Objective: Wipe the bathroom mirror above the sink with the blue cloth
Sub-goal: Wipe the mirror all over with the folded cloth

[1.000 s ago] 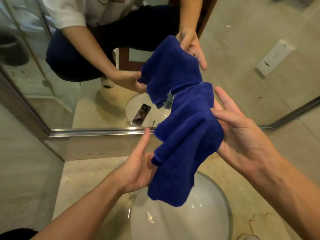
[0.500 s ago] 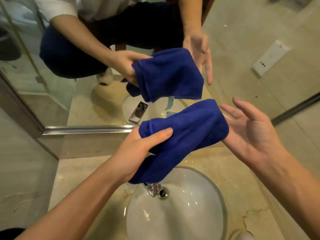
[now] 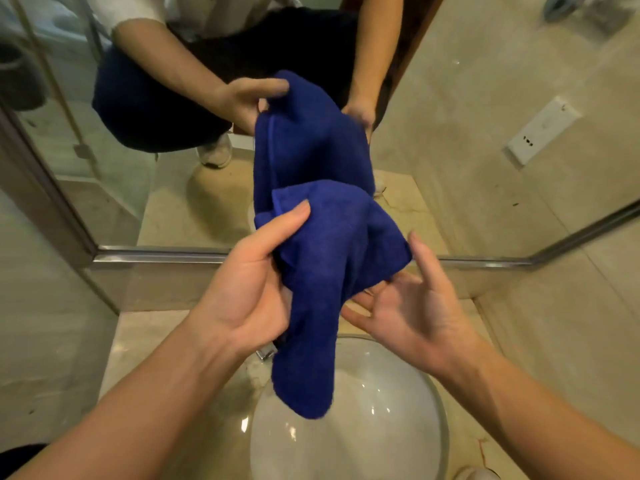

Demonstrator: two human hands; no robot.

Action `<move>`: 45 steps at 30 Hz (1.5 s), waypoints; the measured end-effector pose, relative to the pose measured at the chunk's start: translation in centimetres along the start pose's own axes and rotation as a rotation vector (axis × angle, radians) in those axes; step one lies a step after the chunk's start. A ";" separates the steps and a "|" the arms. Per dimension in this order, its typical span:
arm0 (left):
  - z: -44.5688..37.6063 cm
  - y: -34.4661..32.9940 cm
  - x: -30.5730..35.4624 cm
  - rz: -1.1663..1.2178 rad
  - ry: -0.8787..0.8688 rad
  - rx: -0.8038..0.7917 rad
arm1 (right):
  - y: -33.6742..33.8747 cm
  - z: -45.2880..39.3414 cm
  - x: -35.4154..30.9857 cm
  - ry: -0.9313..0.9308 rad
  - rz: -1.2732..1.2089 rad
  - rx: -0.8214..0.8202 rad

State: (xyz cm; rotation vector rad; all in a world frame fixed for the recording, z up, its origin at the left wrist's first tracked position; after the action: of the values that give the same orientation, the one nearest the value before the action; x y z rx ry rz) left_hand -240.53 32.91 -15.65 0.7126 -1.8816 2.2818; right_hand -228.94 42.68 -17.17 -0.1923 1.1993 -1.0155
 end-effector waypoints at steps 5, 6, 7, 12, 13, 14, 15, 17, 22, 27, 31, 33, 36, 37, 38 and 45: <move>-0.3 1.4 0.7 -0.069 0.017 0.052 | -1.4 -0.8 -0.9 0.123 0.215 -0.015; -0.4 2.3 0.9 -0.127 0.035 0.095 | -1.0 -0.6 -1.3 0.134 0.312 0.024; -0.5 3.4 1.0 -0.204 0.054 0.159 | -0.5 -0.5 -1.6 0.133 0.408 0.050; 0.5 8.2 0.5 -0.735 0.159 0.509 | 0.4 0.1 -1.5 0.093 0.704 0.057; 0.6 8.7 0.2 -0.680 0.173 0.518 | 0.4 0.1 -1.5 0.097 0.728 0.061; 0.8 8.8 -0.2 -0.563 0.192 0.485 | 0.4 0.0 -1.5 0.107 0.736 0.071; 0.9 8.5 -0.6 -0.432 0.210 0.429 | 0.4 0.0 -1.6 0.120 0.735 0.084; 1.0 7.5 -0.8 -0.238 0.191 0.315 | 0.6 -0.1 -1.9 0.158 0.746 0.123; 1.8 7.3 -0.5 -0.613 -0.020 0.357 | 1.8 0.3 -2.6 0.246 0.946 0.306; 2.3 7.7 0.8 -1.060 -0.277 0.353 | 1.6 0.4 -3.0 0.360 1.079 0.339; 2.9 6.5 2.3 -1.541 -0.489 0.423 | 0.8 -0.1 -2.5 0.300 0.995 0.100; 2.7 7.2 3.1 -1.409 -0.460 0.443 | 0.3 -0.2 -2.2 0.250 0.943 -0.006; 2.3 8.5 3.9 -0.957 -0.282 0.420 | 0.0 -0.8 -1.7 0.257 0.922 0.020; 2.2 8.8 4.1 -0.911 -0.243 0.385 | 0.0 -1.0 -1.7 0.284 0.918 0.063; 2.1 8.7 4.2 -0.974 -0.212 0.359 | 0.2 -1.2 -1.6 0.322 0.916 0.116; 3.2 9.5 4.8 -1.718 -0.370 0.588 | 0.2 -2.9 -0.9 0.422 1.002 0.236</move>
State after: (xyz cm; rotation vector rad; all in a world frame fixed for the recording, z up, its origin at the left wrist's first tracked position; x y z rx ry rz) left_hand -247.27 26.60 -21.88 1.8249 -0.0381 1.3303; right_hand -231.25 44.52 -17.90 0.7818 1.3026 -0.2902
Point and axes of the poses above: each hand's wrist, its own z-axis away from the middle knuckle, its own y-axis out of the back of the hand, x = y × z, the point moved 4 cm from there along -z, towards the middle knuckle, and after that the axes turned 10 degrees about -x, right-handed, at the moved point
